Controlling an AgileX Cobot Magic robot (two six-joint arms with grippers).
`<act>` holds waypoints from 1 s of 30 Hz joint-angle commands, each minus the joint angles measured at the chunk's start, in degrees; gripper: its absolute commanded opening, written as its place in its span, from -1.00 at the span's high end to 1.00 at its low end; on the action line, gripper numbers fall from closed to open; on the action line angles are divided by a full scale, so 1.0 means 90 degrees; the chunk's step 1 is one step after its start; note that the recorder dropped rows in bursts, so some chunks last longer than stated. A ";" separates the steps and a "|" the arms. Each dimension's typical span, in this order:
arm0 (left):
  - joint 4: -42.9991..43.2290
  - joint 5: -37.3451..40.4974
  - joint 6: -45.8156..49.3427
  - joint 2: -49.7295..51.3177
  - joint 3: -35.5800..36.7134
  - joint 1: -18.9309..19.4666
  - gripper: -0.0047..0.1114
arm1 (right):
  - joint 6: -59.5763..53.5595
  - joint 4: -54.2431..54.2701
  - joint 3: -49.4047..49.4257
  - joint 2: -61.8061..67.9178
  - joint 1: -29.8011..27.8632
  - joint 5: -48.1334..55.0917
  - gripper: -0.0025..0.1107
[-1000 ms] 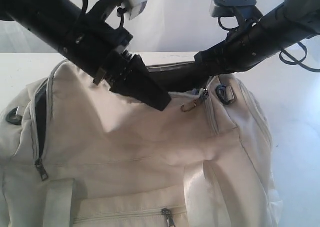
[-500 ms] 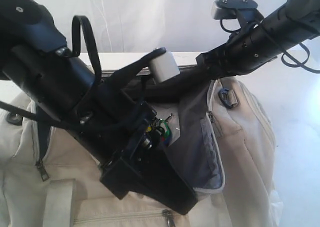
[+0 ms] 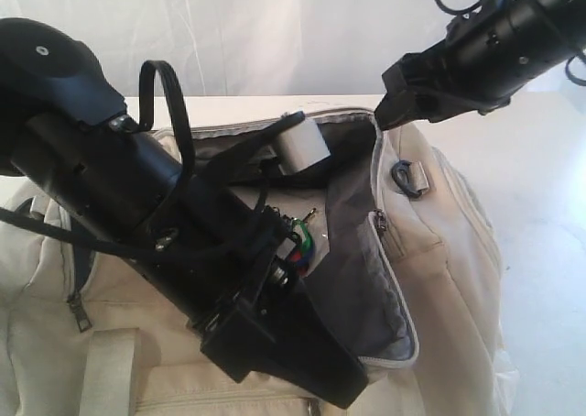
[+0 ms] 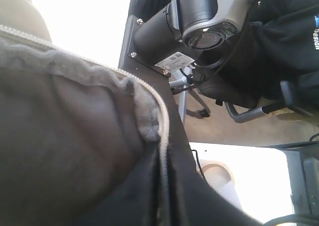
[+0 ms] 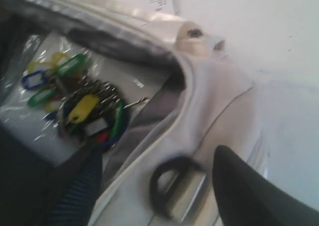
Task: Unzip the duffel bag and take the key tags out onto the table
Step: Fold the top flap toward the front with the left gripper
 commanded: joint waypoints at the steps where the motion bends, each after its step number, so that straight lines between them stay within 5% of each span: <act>1: -0.0197 0.0065 0.0014 -0.0082 0.0026 -0.0035 0.39 | 0.0028 0.0425 0.0192 -0.0641 -0.0076 0.1273 -0.11; 6: -0.0197 0.0084 0.0014 -0.0082 0.0026 -0.0035 0.17 | -0.0366 0.1356 0.1078 -0.1184 -0.0064 0.1452 -0.11; 19: -0.0182 0.1110 -0.0044 -0.0204 -0.0400 -0.0035 0.16 | -0.1339 0.2488 0.2409 -0.1997 -0.0064 0.1478 0.03; 30: 0.2925 -0.0416 -0.2280 -0.1264 -0.1162 -0.0035 0.16 | -0.1349 0.2445 0.2409 -0.2057 -0.0064 0.1714 0.08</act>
